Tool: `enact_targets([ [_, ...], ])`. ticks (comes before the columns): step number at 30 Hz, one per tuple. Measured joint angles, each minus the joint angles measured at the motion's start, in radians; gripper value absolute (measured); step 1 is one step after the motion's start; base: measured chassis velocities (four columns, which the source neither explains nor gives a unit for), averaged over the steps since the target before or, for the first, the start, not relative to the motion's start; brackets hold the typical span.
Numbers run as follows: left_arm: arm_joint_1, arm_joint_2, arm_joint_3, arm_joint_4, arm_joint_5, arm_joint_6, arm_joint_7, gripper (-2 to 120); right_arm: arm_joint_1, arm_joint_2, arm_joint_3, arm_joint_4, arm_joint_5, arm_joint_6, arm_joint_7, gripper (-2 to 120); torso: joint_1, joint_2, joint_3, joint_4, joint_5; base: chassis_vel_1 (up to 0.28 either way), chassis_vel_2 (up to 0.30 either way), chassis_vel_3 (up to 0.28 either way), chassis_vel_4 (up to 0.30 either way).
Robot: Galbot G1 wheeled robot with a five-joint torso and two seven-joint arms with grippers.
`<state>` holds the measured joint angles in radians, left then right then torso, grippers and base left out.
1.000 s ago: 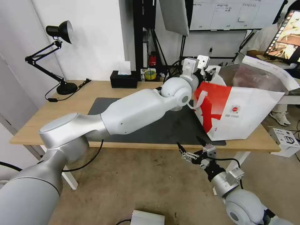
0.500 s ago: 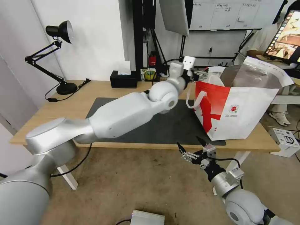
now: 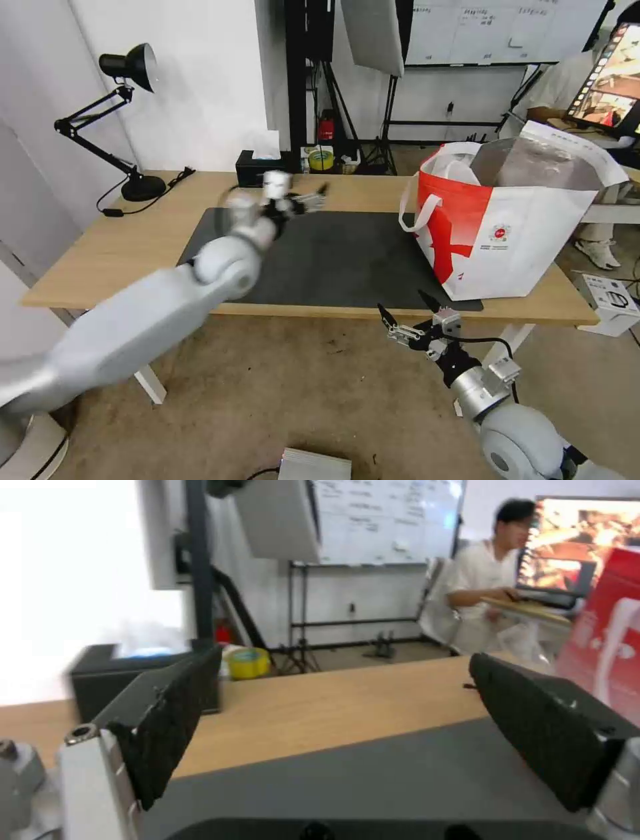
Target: Pick up the trash from the table and place it into the takeout bag.
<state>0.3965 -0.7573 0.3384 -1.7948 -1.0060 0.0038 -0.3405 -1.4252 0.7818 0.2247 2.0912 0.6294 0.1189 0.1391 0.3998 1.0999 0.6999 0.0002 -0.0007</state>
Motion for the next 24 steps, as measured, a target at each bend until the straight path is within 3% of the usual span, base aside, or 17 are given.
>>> enact_targets([
  [3, 0.095, 0.028, -0.072, -0.037, 0.013, -0.007, 0.010, 100, 0.000, 0.000, 0.000, 0.000, 0.000, 0.000, 0.000, 100, 0.000, 0.000, 0.000, -0.0003, 0.0005, 0.000, 0.000, 0.000, 0.000],
  [5, 0.241, 0.055, -0.183, -0.085, 0.038, -0.016, 0.021, 100, 0.000, 0.000, 0.000, 0.000, 0.000, 0.000, 0.000, 100, 0.000, 0.000, 0.000, -0.0004, -0.0001, 0.000, 0.000, 0.000, 0.000],
  [7, 0.271, 0.060, -0.210, -0.095, 0.044, -0.019, 0.024, 100, 0.000, 0.000, 0.000, 0.000, 0.000, 0.000, 0.000, 100, 0.000, 0.000, 0.000, -0.0005, 0.0003, 0.000, 0.000, 0.000, 0.000],
  [9, 0.444, 0.077, -0.342, -0.137, 0.086, -0.037, 0.050, 100, 0.000, 0.000, 0.000, 0.000, 0.000, 0.000, 0.000, 100, 0.000, 0.000, 0.000, -0.0002, 0.0004, 0.000, 0.000, 0.000, 0.000],
  [11, 0.462, 0.079, -0.354, -0.142, 0.092, -0.040, 0.053, 100, 0.000, 0.000, 0.000, 0.000, 0.000, 0.000, 0.000, 100, 0.000, 0.000, 0.000, -0.0002, 0.0002, 0.000, 0.000, 0.000, 0.000],
  [13, 0.616, 0.083, -0.461, -0.174, 0.160, -0.070, 0.055, 100, 0.000, 0.000, 0.000, 0.000, 0.000, 0.000, 0.000, 100, 0.000, 0.000, 0.000, 0.0001, 0.0006, 0.000, 0.000, 0.000, 0.000],
  [24, 0.822, 0.001, -0.566, -0.189, 0.326, -0.128, 0.012, 100, 0.000, 0.000, 0.000, 0.000, 0.000, 0.000, 0.000, 100, 0.000, 0.000, 0.000, -0.0006, 0.0007, 0.000, 0.000, 0.000, 0.000],
])
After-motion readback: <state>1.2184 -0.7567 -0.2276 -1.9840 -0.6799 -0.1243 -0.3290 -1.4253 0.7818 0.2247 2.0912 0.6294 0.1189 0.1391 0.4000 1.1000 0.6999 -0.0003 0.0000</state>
